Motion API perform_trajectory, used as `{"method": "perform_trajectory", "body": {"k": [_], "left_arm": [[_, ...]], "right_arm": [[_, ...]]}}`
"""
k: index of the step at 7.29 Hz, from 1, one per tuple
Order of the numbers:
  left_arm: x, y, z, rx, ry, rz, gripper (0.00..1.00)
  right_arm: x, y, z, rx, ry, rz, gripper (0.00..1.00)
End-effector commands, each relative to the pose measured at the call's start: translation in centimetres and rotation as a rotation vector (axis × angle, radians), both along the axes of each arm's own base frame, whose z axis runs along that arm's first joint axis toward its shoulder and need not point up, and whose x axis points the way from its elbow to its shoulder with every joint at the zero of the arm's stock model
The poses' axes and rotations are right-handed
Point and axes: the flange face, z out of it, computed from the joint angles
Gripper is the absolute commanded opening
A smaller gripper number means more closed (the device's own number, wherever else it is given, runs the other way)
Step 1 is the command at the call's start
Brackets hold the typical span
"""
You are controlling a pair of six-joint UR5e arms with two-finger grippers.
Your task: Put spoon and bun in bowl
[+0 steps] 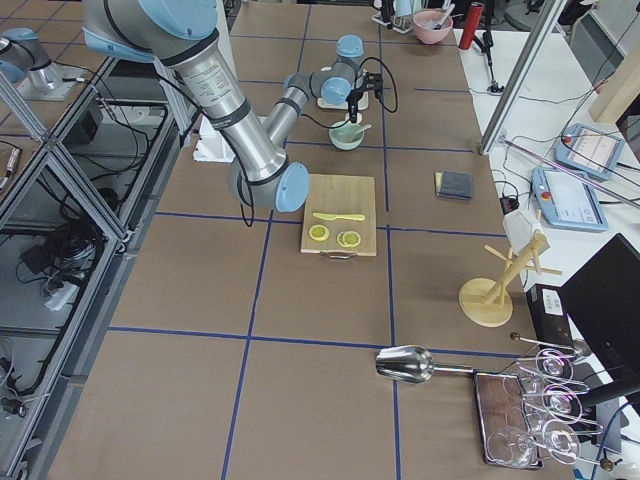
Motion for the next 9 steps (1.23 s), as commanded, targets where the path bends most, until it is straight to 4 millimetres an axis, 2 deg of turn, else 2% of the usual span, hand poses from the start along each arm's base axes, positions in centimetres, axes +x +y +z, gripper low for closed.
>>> {"method": "perform_trajectory", "body": {"k": [1,5,6,7,8,9], "left_arm": [[-2.9,-0.6,1.7,0.023,-0.049,0.017,1.0],[-3.4,-0.1,2.8,-0.005,-0.026,0.034,1.0],[-3.9,0.0,3.6,-0.002,-0.042,0.053,1.0],[-6.0,-0.4,5.0,-0.01,-0.06,0.046,1.0],[-8.3,0.1,7.8,-0.021,-0.084,0.086,1.0],[-11.3,0.0,9.7,-0.013,-0.093,0.124,1.0]], "right_arm": [[-0.1,0.3,-0.9,-0.013,-0.015,0.008,1.0],[-0.2,0.3,-0.5,-0.02,-0.01,0.011,1.0],[-0.2,0.3,-0.6,-0.019,-0.012,0.011,1.0],[-0.2,0.3,-0.6,-0.019,-0.012,0.011,1.0],[-0.1,0.3,-0.5,-0.016,-0.011,0.009,1.0],[0.5,0.3,-0.5,-0.003,-0.014,0.005,1.0]]}}
